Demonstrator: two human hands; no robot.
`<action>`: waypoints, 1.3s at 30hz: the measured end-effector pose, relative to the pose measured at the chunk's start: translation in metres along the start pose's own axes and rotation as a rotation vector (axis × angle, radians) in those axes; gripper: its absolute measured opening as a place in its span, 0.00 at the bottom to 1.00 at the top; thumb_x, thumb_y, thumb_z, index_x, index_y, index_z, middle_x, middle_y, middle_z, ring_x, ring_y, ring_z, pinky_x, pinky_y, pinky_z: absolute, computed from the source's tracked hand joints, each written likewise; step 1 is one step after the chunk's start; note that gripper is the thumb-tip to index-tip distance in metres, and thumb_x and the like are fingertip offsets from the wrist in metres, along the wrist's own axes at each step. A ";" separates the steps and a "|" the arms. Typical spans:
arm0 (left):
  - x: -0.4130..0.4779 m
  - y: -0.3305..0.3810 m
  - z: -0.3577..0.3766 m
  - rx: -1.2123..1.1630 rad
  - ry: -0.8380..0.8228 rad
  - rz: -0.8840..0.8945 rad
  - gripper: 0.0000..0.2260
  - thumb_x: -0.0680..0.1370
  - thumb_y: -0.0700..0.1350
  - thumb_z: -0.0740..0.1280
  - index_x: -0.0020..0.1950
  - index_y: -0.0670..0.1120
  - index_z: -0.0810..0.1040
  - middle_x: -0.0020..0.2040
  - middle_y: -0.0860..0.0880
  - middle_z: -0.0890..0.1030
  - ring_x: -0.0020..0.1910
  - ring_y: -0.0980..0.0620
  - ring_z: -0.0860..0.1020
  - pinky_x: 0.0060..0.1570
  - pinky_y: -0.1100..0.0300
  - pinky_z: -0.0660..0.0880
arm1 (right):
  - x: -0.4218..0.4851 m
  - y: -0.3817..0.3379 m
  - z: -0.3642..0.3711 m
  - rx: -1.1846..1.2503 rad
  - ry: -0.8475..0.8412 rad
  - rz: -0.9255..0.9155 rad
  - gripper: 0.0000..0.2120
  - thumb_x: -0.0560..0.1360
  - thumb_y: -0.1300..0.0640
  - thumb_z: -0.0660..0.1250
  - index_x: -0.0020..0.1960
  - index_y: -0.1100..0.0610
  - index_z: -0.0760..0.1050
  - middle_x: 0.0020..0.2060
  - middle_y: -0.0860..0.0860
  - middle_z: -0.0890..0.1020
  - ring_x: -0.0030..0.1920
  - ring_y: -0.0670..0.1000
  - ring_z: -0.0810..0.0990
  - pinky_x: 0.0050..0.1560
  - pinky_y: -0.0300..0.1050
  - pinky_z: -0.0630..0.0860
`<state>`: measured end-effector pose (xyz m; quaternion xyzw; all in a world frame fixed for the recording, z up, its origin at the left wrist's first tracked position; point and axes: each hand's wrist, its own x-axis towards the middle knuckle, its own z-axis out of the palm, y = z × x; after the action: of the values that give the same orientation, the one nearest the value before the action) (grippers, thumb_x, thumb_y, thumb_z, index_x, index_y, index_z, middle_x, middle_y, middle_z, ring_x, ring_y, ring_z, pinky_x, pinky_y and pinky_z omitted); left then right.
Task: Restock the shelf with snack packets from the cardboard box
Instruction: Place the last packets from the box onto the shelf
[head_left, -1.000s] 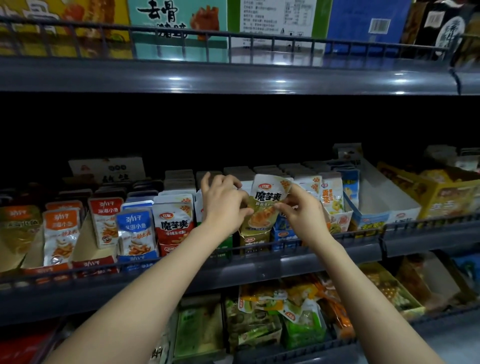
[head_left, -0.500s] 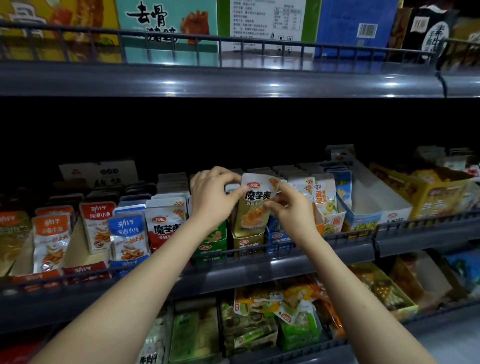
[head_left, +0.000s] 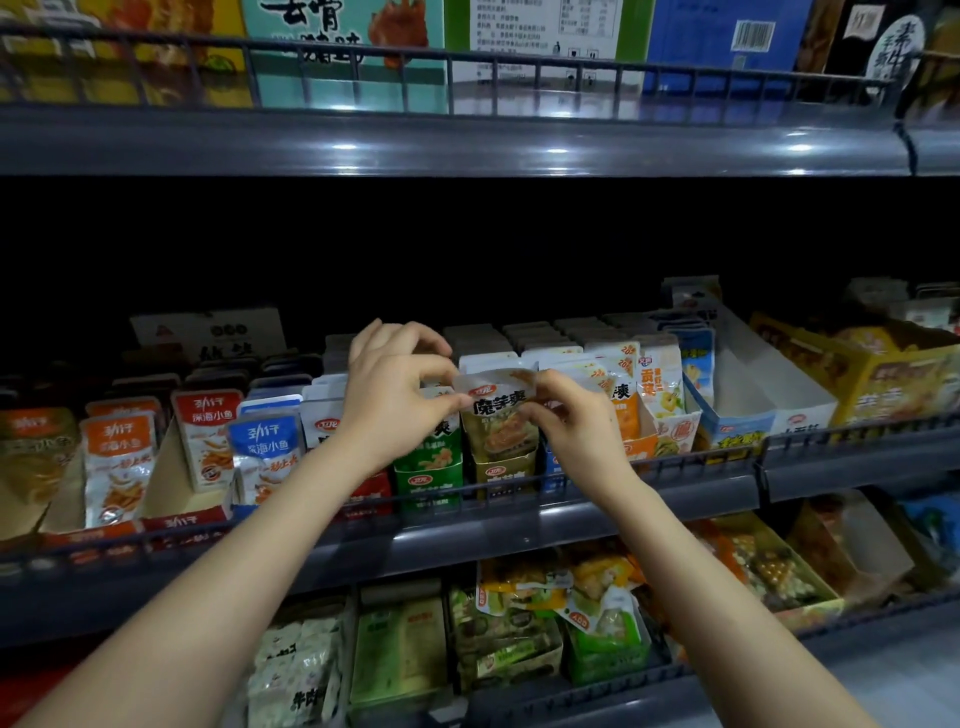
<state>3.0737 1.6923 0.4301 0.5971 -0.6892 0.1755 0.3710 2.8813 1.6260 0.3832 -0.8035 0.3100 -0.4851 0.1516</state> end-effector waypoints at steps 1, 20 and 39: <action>-0.002 -0.002 0.001 -0.012 0.000 -0.003 0.09 0.66 0.51 0.77 0.37 0.47 0.83 0.50 0.48 0.80 0.54 0.42 0.74 0.57 0.47 0.65 | 0.000 0.000 0.001 0.020 -0.004 0.011 0.03 0.75 0.63 0.68 0.48 0.60 0.77 0.40 0.50 0.82 0.42 0.50 0.81 0.42 0.49 0.79; -0.047 -0.037 0.008 0.349 -0.106 -0.131 0.20 0.75 0.52 0.64 0.63 0.46 0.78 0.58 0.43 0.80 0.59 0.40 0.76 0.67 0.43 0.59 | -0.010 0.017 0.022 -0.044 -0.019 0.428 0.06 0.76 0.55 0.69 0.52 0.54 0.77 0.40 0.50 0.83 0.43 0.50 0.81 0.44 0.48 0.78; -0.032 -0.021 0.013 0.237 -0.006 -0.070 0.23 0.75 0.55 0.56 0.58 0.43 0.81 0.53 0.41 0.82 0.53 0.39 0.78 0.62 0.46 0.63 | -0.035 0.018 -0.019 0.092 0.480 0.425 0.10 0.80 0.57 0.61 0.60 0.53 0.75 0.47 0.38 0.77 0.48 0.37 0.76 0.48 0.28 0.70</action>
<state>3.0903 1.7011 0.3942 0.6611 -0.6433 0.2408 0.3019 2.8468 1.6358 0.3580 -0.5756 0.4755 -0.6318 0.2082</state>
